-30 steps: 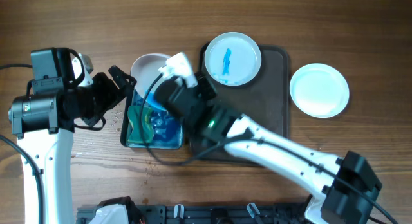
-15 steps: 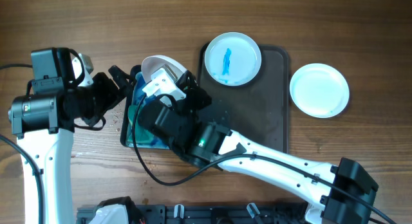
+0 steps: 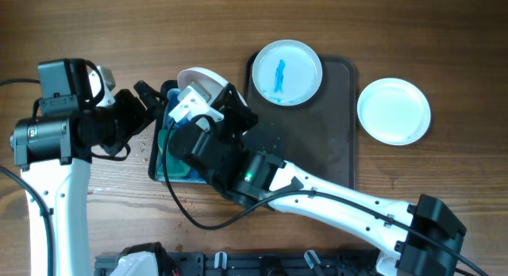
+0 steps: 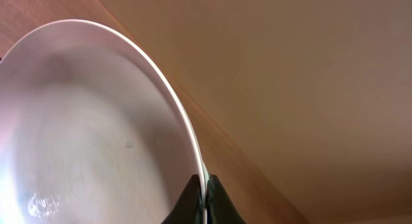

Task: Clean dirty plates on tray and stack at the side
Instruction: 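Lift the lower plate with the right gripper and tilt it over the water tray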

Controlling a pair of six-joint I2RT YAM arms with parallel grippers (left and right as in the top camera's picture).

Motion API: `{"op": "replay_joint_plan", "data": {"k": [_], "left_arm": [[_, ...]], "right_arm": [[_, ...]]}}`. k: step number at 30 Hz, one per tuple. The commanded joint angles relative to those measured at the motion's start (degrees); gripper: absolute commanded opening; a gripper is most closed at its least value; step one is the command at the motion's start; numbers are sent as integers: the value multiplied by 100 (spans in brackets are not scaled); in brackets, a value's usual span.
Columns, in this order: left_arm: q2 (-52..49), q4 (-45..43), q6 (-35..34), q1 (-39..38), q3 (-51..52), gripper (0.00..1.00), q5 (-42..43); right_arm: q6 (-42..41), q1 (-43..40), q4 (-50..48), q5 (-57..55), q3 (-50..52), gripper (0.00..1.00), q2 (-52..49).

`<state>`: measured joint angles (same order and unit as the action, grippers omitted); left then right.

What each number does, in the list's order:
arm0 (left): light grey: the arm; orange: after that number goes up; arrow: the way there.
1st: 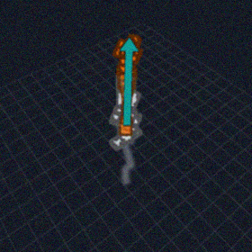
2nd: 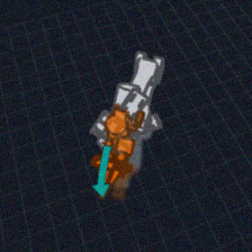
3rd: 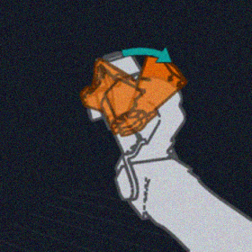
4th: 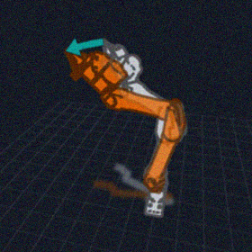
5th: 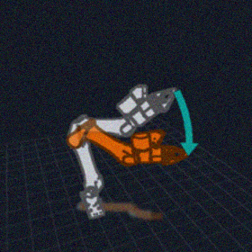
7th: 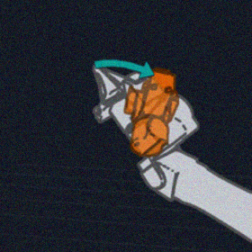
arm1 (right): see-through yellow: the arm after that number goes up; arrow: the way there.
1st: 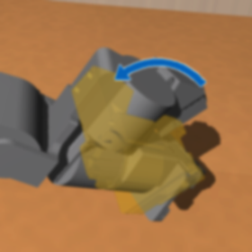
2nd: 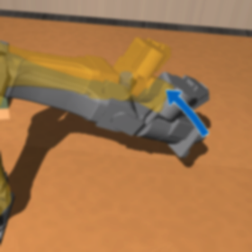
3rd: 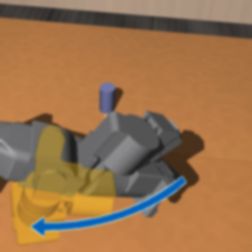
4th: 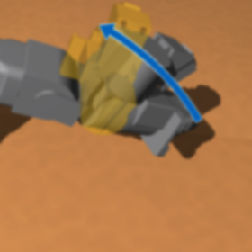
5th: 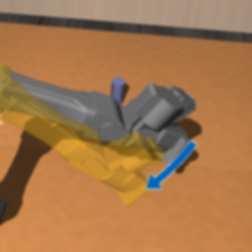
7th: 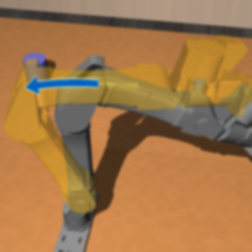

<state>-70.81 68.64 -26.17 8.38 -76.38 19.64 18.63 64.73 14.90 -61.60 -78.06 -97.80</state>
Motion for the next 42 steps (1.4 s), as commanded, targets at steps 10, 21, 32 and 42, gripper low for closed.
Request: {"op": "replay_joint_plan", "data": {"k": [10,21,32,42], "left_arm": [[31,0,28,42,-90,100,90],[31,0,28,42,-90,100,90],[31,0,28,42,-90,100,90],[31,-2,28,42,-87,100,90]], "right_arm": [[962,44,-699,-192,-149,4,160],[2048,72,-1700,-750,-149,4,160],[2083,105,-1751,-748,-149,4,160],[1950,103,-1753,-745,-149,4,160]]}}
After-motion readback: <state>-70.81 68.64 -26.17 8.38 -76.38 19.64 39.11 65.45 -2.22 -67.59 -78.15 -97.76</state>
